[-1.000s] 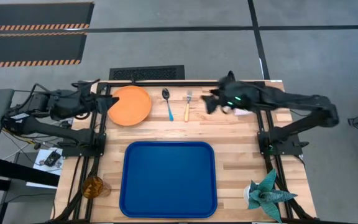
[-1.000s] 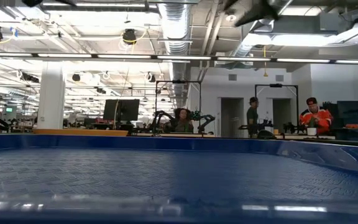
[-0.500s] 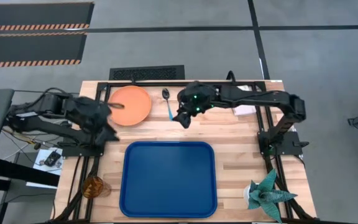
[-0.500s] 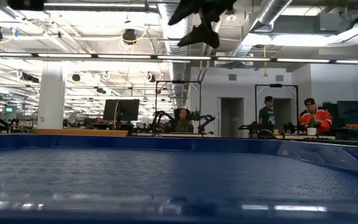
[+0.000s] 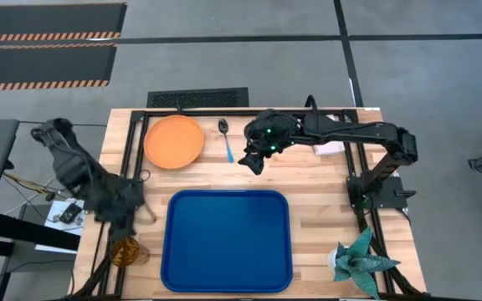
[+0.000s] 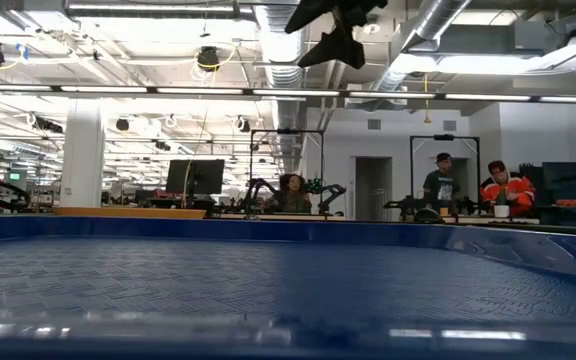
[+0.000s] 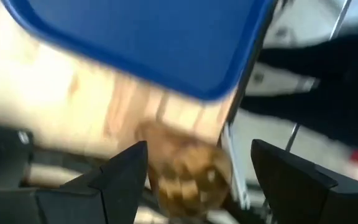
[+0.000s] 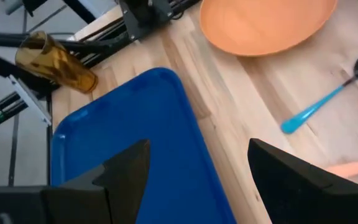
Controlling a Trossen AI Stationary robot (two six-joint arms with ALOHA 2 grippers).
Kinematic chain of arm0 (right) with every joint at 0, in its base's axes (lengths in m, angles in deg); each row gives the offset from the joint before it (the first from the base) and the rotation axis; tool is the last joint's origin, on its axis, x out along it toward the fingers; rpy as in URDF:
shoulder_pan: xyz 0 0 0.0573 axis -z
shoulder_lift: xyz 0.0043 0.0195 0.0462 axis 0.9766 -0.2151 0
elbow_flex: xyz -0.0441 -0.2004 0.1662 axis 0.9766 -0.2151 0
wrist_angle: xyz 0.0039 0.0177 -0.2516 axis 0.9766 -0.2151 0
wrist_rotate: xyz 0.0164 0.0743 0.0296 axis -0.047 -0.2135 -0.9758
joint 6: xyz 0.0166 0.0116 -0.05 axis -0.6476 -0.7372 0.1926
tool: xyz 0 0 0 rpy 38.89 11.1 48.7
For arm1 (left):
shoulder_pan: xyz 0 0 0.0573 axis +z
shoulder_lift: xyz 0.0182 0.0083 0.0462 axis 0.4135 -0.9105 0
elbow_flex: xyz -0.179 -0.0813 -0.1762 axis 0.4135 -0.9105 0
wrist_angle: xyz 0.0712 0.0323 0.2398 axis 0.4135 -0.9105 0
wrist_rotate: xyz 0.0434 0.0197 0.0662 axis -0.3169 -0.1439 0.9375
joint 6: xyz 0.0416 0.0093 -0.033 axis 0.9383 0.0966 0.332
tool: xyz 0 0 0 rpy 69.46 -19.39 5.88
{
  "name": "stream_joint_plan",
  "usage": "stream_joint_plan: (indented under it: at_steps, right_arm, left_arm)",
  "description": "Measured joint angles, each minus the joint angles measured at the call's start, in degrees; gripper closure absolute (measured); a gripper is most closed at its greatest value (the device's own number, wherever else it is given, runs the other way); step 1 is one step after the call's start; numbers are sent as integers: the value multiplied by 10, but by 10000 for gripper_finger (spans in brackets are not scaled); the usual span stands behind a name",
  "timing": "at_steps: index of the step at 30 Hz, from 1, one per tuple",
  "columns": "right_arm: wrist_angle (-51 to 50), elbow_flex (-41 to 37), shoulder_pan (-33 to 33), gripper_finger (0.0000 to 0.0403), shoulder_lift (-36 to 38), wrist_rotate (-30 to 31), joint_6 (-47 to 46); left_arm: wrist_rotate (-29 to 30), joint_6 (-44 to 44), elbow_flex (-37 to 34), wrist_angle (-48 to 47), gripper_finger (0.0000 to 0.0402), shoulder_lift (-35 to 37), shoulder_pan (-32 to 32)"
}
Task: Pick and place plate/cup/fork/spoon on tray
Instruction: Put the brown cup on the top left of the blue tray
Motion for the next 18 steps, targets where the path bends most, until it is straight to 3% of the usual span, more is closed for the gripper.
stream_joint_plan:
  at_steps: [7, 18]
  right_arm:
    - [14, 0, -2, 108, -1, 0, 7]
    - [26, 0, -3, 108, -2, 0, -1]
  left_arm:
    - [-11, -64, 0, -9, 129, -58, -155]
    - [97, -125, -1, -97, 129, -64, -224]
